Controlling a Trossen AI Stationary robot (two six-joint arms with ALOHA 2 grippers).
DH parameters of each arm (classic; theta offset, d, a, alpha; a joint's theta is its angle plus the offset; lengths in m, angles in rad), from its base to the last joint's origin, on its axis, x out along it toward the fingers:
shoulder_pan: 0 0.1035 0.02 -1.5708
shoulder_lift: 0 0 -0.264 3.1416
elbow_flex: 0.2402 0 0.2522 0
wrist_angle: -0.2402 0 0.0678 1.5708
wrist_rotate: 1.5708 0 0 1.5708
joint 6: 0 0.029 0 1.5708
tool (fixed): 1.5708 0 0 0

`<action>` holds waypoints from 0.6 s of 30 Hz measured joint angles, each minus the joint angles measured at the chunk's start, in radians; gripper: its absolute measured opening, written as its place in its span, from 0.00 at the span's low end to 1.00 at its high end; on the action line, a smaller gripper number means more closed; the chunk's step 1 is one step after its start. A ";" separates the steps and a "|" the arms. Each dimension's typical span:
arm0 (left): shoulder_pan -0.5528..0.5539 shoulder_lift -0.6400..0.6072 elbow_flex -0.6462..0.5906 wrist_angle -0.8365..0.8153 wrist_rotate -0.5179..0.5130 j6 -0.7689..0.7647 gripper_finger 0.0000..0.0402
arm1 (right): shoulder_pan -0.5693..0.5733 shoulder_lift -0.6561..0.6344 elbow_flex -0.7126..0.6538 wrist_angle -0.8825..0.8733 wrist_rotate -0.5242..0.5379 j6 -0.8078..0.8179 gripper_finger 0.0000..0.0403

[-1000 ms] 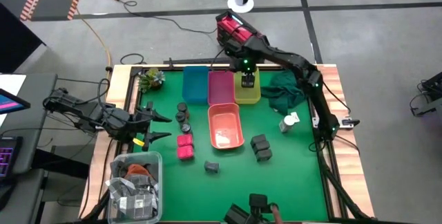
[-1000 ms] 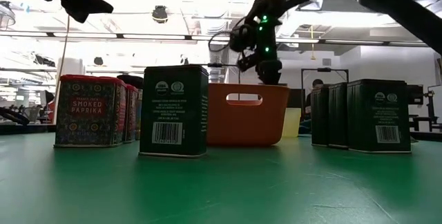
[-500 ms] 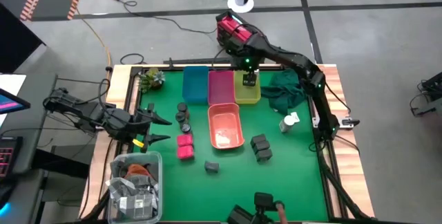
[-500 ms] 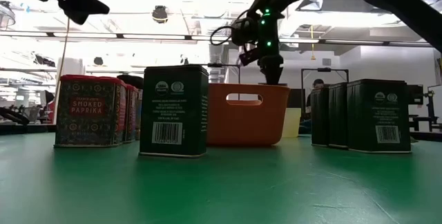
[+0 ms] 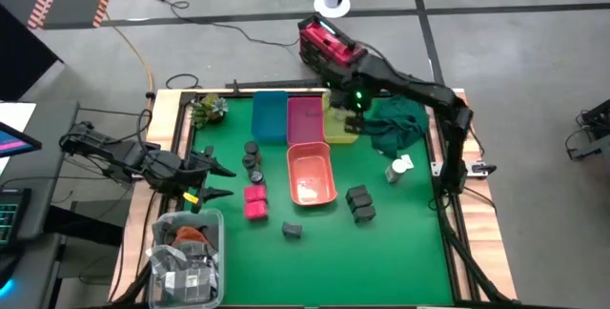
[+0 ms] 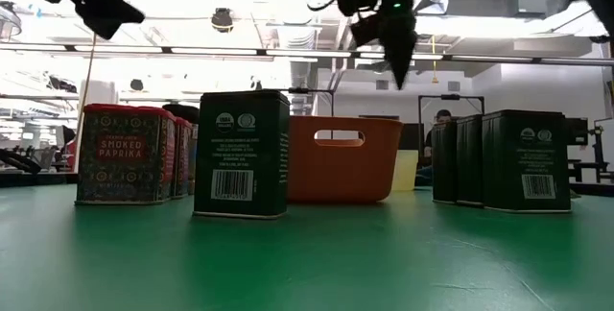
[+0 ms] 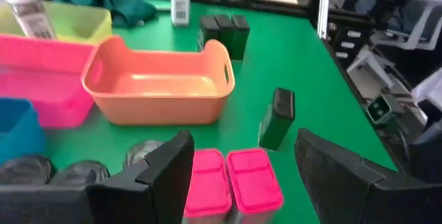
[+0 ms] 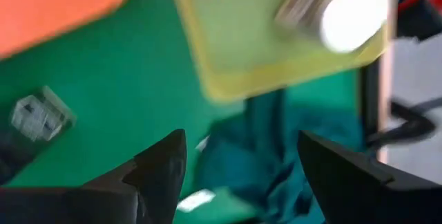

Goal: Sort spices by type
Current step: Put the white seasoning bottle into the yellow bin

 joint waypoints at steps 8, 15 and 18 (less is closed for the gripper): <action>0.000 0.003 0.000 -0.046 0.012 -0.019 0.60 | 0.143 -0.208 -0.412 0.001 -0.020 0.123 0.83; 0.000 0.003 0.000 -0.039 0.008 -0.021 0.60 | 0.258 -0.431 -0.659 0.064 -0.020 0.271 0.88; 0.000 0.003 0.000 -0.028 0.003 -0.023 0.60 | 0.280 -0.508 -0.760 0.125 -0.025 0.300 0.88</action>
